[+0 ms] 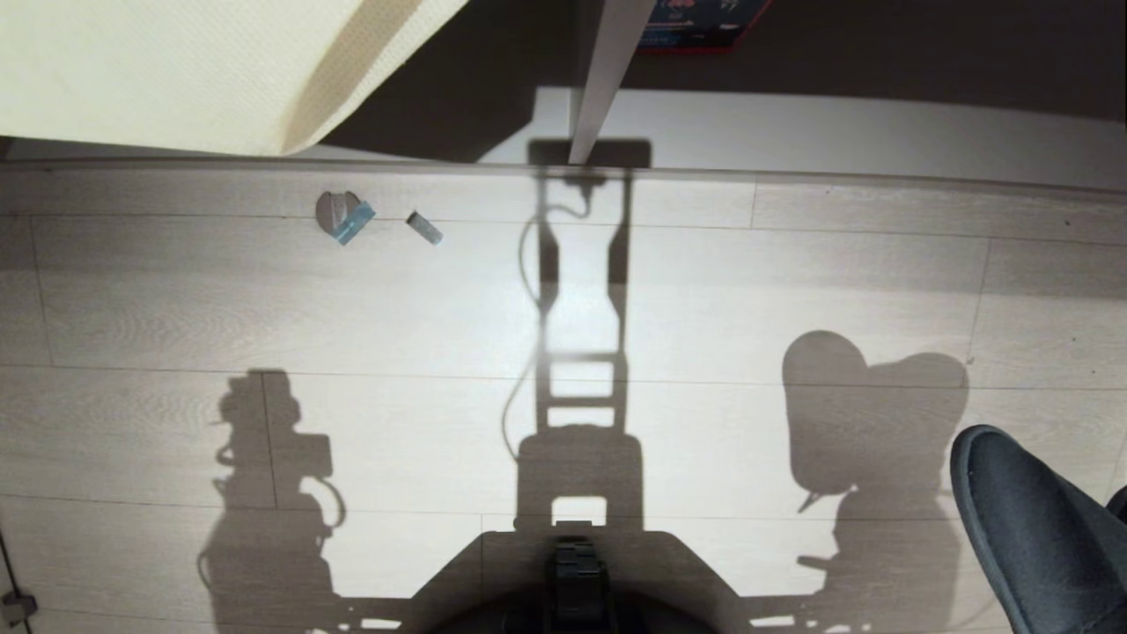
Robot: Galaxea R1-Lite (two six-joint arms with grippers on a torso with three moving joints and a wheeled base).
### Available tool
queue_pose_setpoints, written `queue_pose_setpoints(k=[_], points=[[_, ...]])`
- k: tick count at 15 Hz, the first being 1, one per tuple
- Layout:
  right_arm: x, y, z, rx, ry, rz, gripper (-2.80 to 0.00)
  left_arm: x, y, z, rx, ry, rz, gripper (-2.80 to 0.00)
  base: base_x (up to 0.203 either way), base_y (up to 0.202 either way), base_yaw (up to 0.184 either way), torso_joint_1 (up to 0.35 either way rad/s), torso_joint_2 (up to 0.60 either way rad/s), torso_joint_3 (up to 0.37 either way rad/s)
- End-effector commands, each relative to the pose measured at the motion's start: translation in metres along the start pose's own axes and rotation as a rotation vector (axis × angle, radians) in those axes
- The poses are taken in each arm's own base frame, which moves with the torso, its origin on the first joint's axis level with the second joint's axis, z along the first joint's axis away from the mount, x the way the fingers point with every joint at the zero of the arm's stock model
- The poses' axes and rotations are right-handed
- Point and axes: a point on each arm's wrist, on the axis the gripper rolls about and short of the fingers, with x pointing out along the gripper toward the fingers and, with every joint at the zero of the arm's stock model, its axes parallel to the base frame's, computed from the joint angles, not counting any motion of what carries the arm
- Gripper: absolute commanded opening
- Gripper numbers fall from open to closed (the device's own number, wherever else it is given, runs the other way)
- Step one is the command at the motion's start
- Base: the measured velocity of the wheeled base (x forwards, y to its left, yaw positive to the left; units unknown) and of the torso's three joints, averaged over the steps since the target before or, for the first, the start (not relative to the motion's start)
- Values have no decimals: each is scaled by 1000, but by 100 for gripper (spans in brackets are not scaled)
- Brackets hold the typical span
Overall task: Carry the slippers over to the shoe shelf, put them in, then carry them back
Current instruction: Place the slippers on the floor
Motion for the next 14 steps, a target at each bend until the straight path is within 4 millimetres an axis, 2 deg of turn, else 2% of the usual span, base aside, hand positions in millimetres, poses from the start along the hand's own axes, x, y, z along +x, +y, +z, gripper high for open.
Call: queue_pose_setpoints(k=[1, 8, 14], points=[[0, 0, -2, -7, 11, -1, -280, 0, 0, 0, 0, -1, 0, -280, 0, 0, 0, 0, 0, 0], [0, 1, -5, -1, 52, 25, -280, 0, 0, 0, -2, -3, 0, -280, 0, 0, 0, 0, 0, 0], [0, 1, -5, -1, 50, 25, -280, 0, 0, 0, -2, -3, 1, -280, 0, 0, 0, 3, 3, 160]])
